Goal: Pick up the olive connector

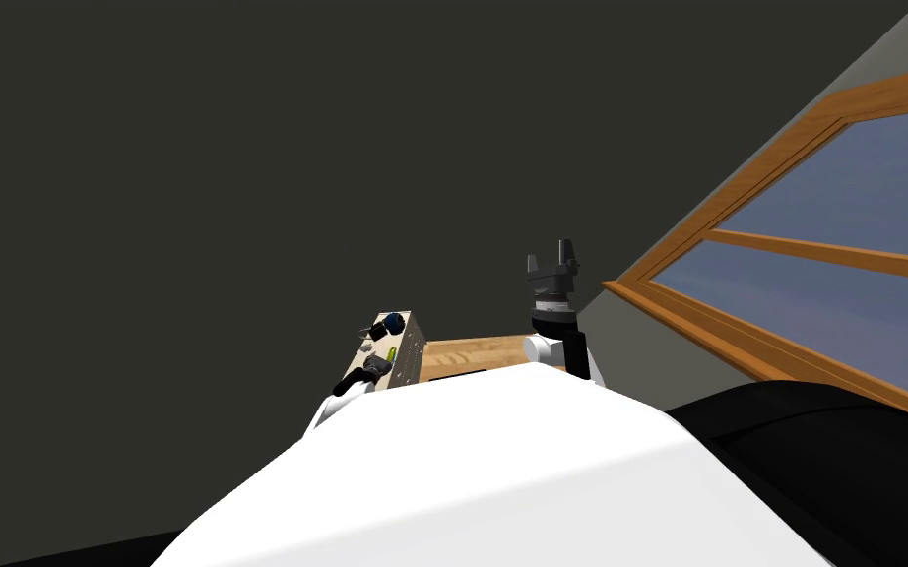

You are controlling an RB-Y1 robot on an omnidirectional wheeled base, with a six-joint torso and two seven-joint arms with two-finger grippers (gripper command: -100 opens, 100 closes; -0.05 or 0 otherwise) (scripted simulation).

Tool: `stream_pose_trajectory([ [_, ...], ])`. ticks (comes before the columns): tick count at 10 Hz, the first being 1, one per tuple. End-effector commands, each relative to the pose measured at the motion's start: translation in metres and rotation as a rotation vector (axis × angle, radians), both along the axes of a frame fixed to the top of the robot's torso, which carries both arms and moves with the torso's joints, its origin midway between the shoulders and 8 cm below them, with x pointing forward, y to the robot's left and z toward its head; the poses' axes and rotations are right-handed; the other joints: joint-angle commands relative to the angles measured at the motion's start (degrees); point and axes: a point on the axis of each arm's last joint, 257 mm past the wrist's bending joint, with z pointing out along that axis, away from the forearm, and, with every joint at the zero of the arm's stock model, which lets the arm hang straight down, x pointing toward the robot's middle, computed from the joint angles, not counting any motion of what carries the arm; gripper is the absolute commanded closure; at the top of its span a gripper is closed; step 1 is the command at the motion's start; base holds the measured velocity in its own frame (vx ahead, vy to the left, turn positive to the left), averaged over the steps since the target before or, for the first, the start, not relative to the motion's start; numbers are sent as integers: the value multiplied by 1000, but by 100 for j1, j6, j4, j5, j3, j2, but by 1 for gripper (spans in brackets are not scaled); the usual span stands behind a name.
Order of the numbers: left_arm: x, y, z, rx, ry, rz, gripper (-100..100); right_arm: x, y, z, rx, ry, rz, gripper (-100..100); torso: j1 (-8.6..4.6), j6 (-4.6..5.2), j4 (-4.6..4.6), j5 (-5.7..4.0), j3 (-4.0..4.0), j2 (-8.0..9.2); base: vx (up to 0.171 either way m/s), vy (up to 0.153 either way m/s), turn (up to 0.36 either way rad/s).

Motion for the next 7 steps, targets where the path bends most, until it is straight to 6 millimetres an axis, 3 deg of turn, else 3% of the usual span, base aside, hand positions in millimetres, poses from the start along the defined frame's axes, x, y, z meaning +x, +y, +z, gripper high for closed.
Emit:
stream_pose_trajectory([
  [1,-12,3,-20,-49,67,46,-100,0,0,0,0,0,0,0,0,0,0,0,0,0,73,-6,-21],
  [7,-52,3,-64,-157,260,160,-100,0,0,0,0,0,0,0,2,-1,0,0,1,2,72,3,-11],
])
